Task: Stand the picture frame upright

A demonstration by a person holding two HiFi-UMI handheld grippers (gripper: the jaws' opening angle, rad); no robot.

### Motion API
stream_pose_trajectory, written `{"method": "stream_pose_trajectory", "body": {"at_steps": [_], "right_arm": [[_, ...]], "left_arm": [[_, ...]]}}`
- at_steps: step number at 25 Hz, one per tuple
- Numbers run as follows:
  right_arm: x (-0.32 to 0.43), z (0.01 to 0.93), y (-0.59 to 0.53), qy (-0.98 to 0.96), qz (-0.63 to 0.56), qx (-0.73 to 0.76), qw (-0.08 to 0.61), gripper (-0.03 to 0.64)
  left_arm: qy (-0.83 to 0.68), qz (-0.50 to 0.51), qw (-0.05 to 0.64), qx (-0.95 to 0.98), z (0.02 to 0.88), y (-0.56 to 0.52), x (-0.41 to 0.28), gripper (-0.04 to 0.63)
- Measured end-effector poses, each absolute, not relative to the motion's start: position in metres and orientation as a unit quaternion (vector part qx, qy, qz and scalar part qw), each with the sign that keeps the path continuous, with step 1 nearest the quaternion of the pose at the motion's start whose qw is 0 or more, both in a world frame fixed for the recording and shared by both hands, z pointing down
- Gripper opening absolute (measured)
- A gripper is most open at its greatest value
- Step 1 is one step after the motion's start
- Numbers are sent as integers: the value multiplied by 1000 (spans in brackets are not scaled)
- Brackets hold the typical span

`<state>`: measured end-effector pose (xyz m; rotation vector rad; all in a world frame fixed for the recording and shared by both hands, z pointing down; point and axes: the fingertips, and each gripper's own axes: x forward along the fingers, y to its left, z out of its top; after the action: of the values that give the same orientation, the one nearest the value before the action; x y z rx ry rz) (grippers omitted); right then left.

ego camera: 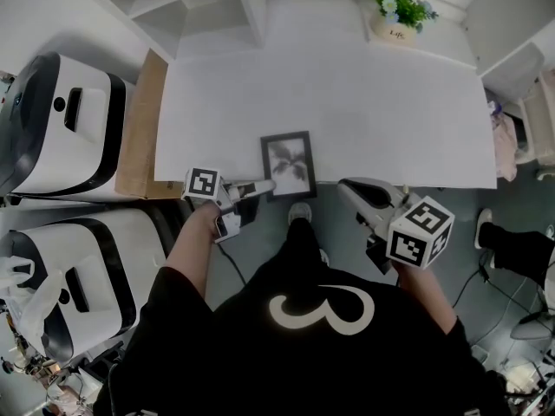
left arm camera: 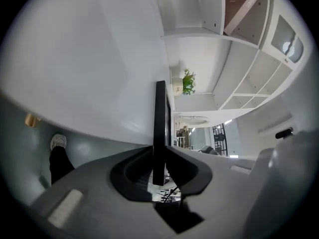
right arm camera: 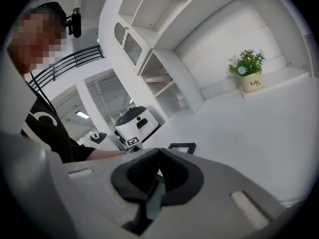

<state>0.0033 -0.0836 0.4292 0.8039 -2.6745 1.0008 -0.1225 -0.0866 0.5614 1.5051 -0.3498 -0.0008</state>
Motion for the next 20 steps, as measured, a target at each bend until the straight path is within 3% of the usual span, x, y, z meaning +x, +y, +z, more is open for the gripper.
{"method": "stream_pose_trajectory", "body": {"at_steps": [11,20], "right_arm": [[13,428,-84,-897,339,274,78,3],[23,420,-67,-901,329,270,81,3]], "left_arm": [[-160,12,692,704,550,-80,-115,80],[-195,23,586,786,523,-73,-110,78]]}}
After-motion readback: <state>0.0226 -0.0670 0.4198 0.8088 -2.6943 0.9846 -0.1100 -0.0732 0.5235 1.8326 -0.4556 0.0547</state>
